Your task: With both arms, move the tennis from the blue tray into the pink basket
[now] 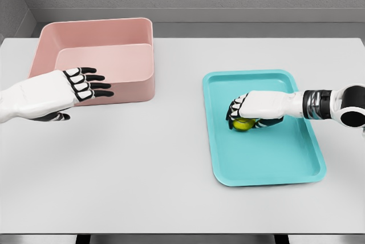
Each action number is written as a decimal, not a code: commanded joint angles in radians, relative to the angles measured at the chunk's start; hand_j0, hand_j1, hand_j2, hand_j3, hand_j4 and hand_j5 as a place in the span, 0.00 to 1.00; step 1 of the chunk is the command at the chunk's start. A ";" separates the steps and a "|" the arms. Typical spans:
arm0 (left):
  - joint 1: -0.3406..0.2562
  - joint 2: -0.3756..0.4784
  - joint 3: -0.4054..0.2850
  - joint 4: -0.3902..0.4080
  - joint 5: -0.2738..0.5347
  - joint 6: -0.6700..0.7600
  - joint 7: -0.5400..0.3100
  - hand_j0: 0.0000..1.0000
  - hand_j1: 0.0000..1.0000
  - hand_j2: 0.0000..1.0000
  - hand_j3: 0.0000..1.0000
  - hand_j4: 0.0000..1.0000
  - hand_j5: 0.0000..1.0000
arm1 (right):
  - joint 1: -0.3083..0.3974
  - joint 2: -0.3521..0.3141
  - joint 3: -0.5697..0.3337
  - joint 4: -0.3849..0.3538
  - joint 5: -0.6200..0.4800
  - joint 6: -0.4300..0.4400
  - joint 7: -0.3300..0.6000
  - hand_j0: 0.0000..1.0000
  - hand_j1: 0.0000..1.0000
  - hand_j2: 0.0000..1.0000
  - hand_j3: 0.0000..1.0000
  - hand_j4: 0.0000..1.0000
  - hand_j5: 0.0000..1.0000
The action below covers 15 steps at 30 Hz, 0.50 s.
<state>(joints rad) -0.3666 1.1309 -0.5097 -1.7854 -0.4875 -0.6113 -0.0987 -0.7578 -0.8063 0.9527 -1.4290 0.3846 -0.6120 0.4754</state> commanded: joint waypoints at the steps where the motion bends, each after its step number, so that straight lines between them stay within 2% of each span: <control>1: 0.000 0.004 0.000 -0.002 0.009 0.000 0.001 1.00 1.00 1.00 1.00 1.00 1.00 | 0.000 -0.001 -0.002 -0.001 -0.003 0.001 0.000 0.49 0.49 0.49 0.49 0.49 0.49; 3: 0.000 0.006 0.000 -0.002 0.009 0.000 0.001 1.00 1.00 1.00 1.00 1.00 1.00 | 0.000 -0.001 -0.003 -0.002 -0.004 0.001 0.000 0.49 0.49 0.49 0.49 0.49 0.49; 11: -0.002 0.009 0.002 -0.002 0.012 0.000 0.001 1.00 1.00 1.00 1.00 1.00 1.00 | -0.006 -0.005 -0.028 -0.021 -0.009 0.001 0.000 0.35 0.35 0.35 0.35 0.35 0.35; 15: -0.002 0.015 0.003 -0.002 0.012 0.000 0.001 1.00 1.00 1.00 1.00 1.00 1.00 | -0.008 -0.007 -0.031 -0.027 -0.010 0.001 0.002 0.34 0.34 0.34 0.34 0.34 0.34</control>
<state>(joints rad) -0.3681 1.1435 -0.5072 -1.7871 -0.4821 -0.6113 -0.0982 -0.7670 -0.8114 0.9264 -1.4519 0.3820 -0.6130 0.4770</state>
